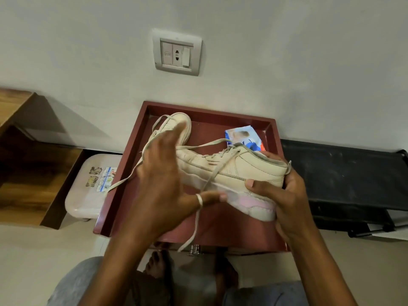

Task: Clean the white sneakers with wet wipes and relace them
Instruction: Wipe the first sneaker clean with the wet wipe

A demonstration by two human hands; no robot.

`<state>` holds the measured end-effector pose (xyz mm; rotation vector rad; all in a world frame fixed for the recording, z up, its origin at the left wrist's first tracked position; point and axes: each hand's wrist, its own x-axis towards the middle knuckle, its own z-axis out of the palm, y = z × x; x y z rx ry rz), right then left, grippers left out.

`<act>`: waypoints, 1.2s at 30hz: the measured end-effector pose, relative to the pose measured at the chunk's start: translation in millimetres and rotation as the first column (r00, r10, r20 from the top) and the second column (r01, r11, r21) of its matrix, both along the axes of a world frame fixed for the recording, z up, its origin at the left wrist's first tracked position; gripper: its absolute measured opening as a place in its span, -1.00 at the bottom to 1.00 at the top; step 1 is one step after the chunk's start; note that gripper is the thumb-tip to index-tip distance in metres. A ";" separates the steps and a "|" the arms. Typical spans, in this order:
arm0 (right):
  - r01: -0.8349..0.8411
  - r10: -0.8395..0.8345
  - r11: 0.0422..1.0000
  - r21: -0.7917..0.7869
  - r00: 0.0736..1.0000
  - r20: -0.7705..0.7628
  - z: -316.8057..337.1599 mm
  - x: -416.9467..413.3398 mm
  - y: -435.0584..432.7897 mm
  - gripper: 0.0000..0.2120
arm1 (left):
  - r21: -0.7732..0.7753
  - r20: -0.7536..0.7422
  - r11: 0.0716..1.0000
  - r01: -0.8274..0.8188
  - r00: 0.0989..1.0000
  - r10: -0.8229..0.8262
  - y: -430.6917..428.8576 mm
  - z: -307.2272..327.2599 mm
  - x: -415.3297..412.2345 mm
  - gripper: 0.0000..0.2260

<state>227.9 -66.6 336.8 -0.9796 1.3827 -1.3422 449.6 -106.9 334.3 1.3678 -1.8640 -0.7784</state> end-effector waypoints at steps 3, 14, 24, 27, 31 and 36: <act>-0.001 -0.001 0.999 -0.042 0.999 -0.035 -5.0 -0.9 -0.5 -0.49 | 0.219 0.044 0.950 -0.224 0.975 0.220 -4.5 -17.5 7.4 0.03; 0.078 -0.066 0.988 -0.135 0.994 0.090 -7.4 -5.6 -2.6 -0.38 | 0.744 -0.228 0.647 0.167 0.974 0.011 4.5 -32.2 -24.4 -0.57; -0.098 0.104 0.991 -0.089 0.993 0.057 -6.7 -18.2 -1.8 -0.36 | 0.141 -0.335 0.860 -0.491 0.793 0.508 -18.4 -23.3 26.5 -0.87; -0.171 0.174 0.983 -0.062 0.983 0.056 -7.2 -20.6 -0.4 -0.35 | 0.162 -0.295 0.891 -0.425 0.841 0.454 -24.5 -25.0 32.2 -0.72; -0.241 0.243 0.970 -0.039 0.966 0.090 -9.1 -22.5 -0.3 -0.40 | 0.203 -0.270 0.930 -0.306 0.896 0.353 -21.7 -21.6 30.0 -0.79; -0.320 0.320 0.947 -0.025 0.933 0.163 -10.5 -30.8 2.3 -0.44 | 0.363 -0.305 0.932 -0.016 0.943 0.135 -21.0 -10.6 31.9 -0.56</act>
